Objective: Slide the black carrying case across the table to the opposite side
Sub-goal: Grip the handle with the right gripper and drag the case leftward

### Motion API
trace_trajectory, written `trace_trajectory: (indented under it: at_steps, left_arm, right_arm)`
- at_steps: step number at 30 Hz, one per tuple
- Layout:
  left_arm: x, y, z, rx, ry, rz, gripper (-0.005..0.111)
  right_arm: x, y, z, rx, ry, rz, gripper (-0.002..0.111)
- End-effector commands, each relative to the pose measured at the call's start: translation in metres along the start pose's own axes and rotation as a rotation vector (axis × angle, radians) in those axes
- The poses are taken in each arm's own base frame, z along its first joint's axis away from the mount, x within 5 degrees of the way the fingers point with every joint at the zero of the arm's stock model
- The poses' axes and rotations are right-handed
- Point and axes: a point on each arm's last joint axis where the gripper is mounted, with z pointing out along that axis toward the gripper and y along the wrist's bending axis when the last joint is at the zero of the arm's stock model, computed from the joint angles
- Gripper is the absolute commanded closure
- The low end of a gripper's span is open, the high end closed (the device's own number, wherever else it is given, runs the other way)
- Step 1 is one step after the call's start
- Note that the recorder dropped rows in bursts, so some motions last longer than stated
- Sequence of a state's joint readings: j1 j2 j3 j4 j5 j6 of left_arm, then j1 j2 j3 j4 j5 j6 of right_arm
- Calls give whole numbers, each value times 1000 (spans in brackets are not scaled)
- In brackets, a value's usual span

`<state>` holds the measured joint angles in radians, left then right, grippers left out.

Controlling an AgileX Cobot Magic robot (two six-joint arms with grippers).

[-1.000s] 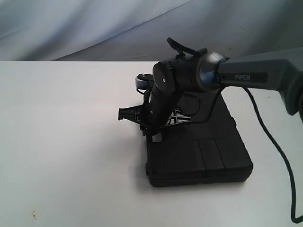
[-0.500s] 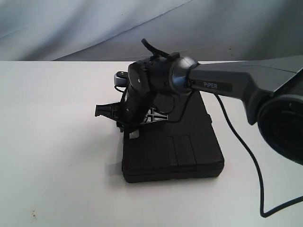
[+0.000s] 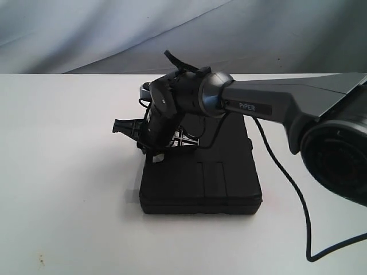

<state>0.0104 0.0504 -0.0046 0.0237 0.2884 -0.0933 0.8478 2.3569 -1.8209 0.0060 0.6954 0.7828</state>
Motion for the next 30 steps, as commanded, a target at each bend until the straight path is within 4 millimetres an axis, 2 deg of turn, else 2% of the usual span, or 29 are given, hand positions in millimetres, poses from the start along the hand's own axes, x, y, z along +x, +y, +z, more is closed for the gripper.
trace_trajectory:
  at_steps: [1, 7, 14, 16, 22, 30]
  left_arm:
    - [1, 0, 0, -2, -4, -2, 107]
    - [1, 0, 0, -2, -4, -2, 107]
    - [1, 0, 0, -2, -4, -2, 107]
    - [1, 0, 0, -2, -4, -2, 107]
    - [1, 0, 0, -2, -4, -2, 107]
    - [1, 0, 0, -2, -4, -2, 107]
  right_arm:
    - [-1, 1, 3, -13, -18, 14, 108]
    - [-2, -1, 3, 1, -23, -10, 108]
    - [-1, -2, 3, 14, -15, -52, 83]
    - [-1, -2, 3, 15, -14, -52, 80]
    - [-1, -2, 2, 18, -10, -51, 80]
    - [-7, -2, -16, 54, -47, -70, 81]
